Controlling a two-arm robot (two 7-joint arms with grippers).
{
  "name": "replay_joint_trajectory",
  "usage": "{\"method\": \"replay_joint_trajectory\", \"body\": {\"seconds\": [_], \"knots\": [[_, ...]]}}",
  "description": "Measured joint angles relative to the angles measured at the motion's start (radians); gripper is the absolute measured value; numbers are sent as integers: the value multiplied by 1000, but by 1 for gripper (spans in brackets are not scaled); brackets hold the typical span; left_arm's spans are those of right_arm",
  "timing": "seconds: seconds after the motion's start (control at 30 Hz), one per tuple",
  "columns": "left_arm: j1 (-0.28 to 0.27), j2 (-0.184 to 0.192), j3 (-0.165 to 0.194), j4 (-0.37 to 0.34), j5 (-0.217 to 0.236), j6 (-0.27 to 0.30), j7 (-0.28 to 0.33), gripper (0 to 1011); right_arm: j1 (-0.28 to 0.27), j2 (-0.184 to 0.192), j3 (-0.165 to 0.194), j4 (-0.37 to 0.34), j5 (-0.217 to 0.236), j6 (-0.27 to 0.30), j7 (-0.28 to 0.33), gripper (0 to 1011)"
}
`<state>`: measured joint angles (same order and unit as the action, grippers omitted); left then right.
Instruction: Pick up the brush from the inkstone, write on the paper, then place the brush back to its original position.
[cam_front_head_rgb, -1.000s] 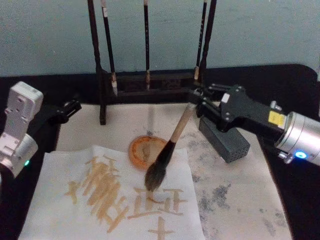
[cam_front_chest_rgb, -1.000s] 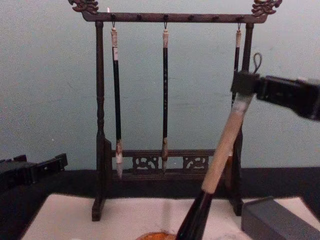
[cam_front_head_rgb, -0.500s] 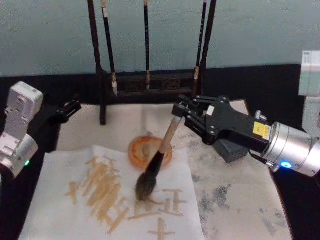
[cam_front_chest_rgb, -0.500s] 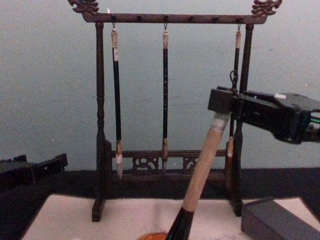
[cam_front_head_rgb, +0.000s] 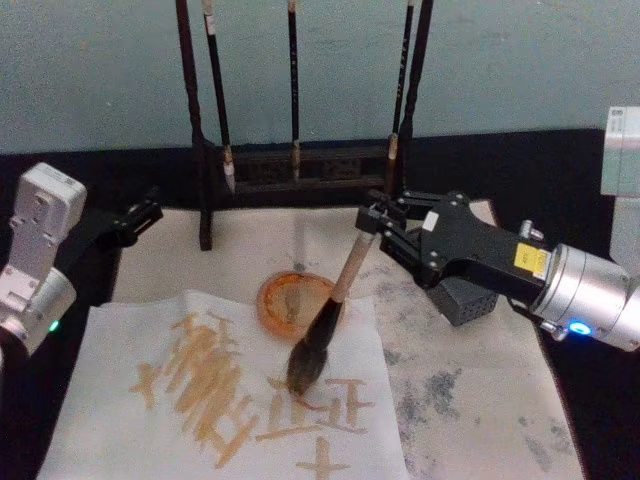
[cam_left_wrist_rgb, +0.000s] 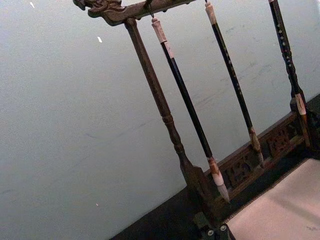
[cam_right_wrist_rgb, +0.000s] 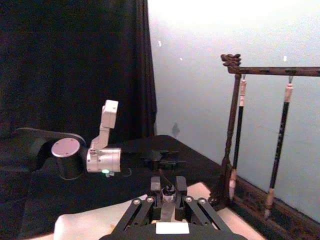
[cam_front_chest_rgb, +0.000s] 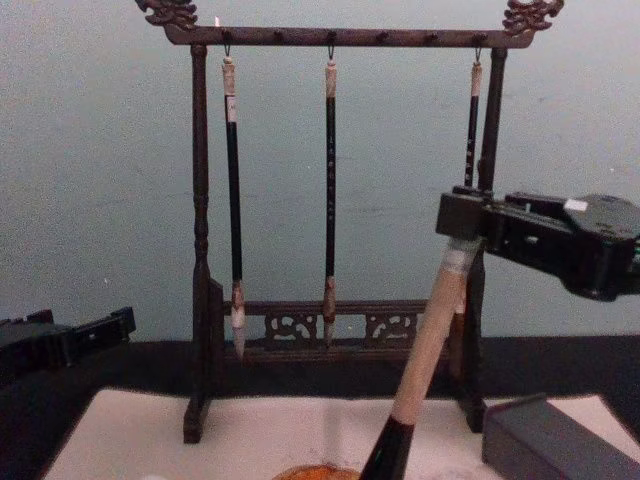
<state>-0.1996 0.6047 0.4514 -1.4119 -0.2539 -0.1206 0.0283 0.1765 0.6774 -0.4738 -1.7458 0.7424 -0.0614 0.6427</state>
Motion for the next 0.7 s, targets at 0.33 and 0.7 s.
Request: {"method": "replay_joint_trajectory", "body": {"seconds": [0.33,0.7], "knots": [[0,0,0,0,0,0,0,1002,-5,4,31,6,-13,5,-1,178],[0,0,0,0,0,0,0,1002,2,-12,51,2,-10,6,2,178]]}}
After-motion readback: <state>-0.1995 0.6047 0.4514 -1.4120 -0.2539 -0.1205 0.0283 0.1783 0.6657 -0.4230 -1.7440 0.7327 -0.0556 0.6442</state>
